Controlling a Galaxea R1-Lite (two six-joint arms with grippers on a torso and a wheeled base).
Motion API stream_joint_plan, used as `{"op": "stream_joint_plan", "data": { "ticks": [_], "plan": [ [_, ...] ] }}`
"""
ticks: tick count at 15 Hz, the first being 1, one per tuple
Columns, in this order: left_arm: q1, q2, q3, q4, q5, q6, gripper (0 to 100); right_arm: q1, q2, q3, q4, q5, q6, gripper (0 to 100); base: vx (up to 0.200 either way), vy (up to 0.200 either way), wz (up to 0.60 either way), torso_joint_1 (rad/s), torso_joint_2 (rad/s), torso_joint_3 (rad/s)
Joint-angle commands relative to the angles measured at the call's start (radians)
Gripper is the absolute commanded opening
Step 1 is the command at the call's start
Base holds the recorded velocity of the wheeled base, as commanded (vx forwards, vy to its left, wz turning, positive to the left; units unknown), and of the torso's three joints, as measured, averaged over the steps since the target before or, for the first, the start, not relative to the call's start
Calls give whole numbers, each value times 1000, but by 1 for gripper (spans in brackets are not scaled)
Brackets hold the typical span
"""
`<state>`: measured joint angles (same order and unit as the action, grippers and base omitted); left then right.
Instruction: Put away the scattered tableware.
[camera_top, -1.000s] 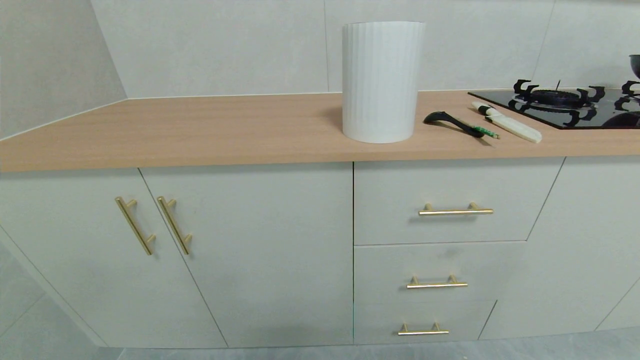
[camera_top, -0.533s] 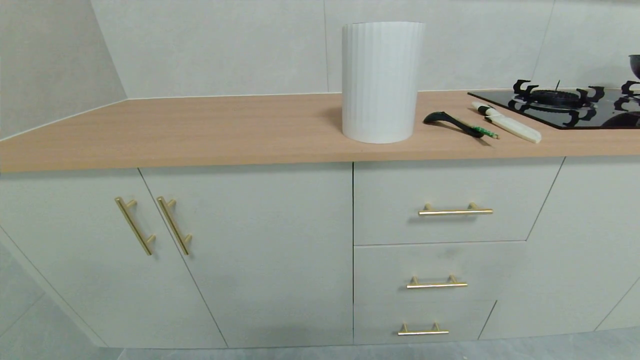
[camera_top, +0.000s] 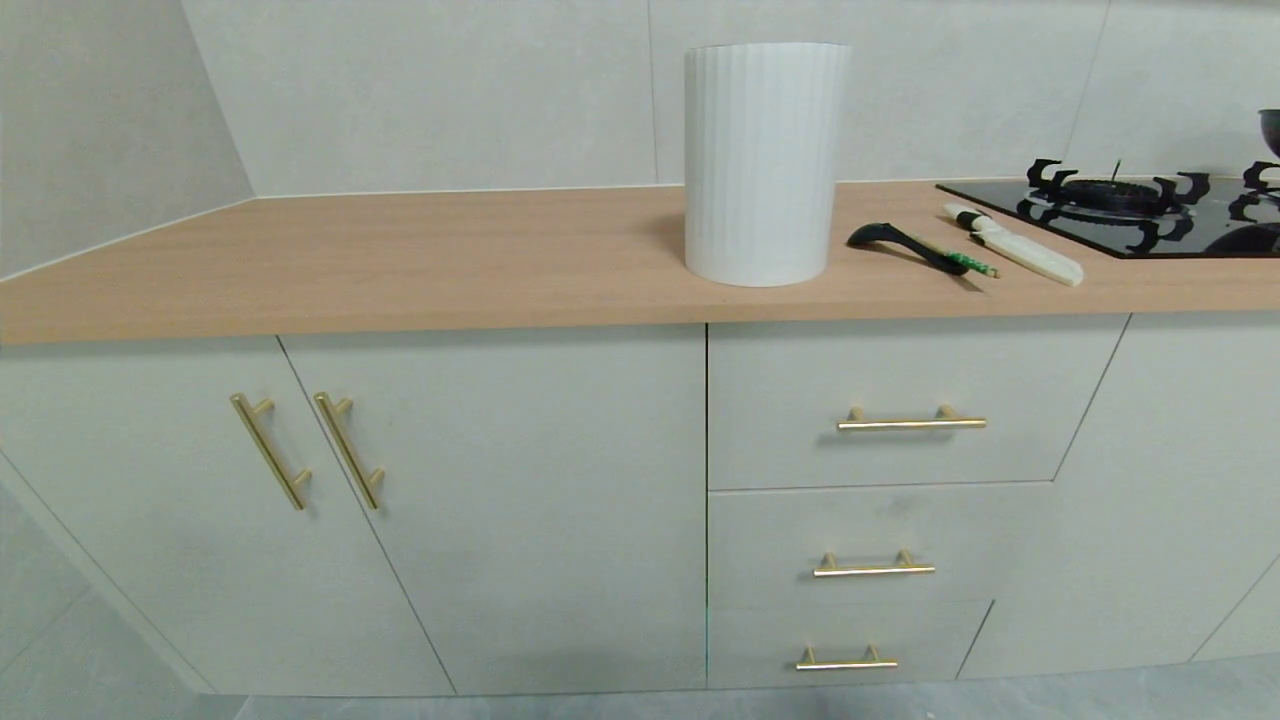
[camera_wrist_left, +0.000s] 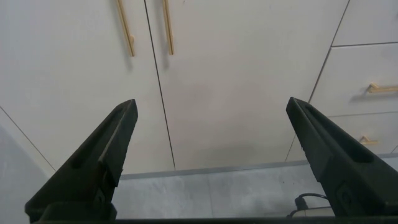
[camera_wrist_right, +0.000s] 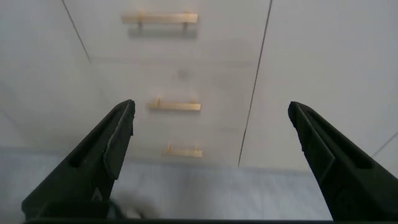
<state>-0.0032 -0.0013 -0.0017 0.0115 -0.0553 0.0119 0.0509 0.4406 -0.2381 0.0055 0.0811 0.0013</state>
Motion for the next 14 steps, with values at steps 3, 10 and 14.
{"op": "stream_joint_plan", "data": {
  "ticks": [3, 10, 14],
  "plan": [
    [0, 1, 0, 1, 0, 0, 100, 64, 454, -93, -15, -1, 2, 100, 0, 0, 0, 0, 0, 0],
    [0, 1, 0, 1, 0, 0, 100, 84, 1024, -142, -400, -17, 3, 100, 0, 0, 0, 0, 0, 0],
    [0, 1, 0, -1, 0, 0, 100, 98, 1262, -234, -461, -27, 0, 100, 0, 0, 0, 0, 0, 0]
  ]
}}
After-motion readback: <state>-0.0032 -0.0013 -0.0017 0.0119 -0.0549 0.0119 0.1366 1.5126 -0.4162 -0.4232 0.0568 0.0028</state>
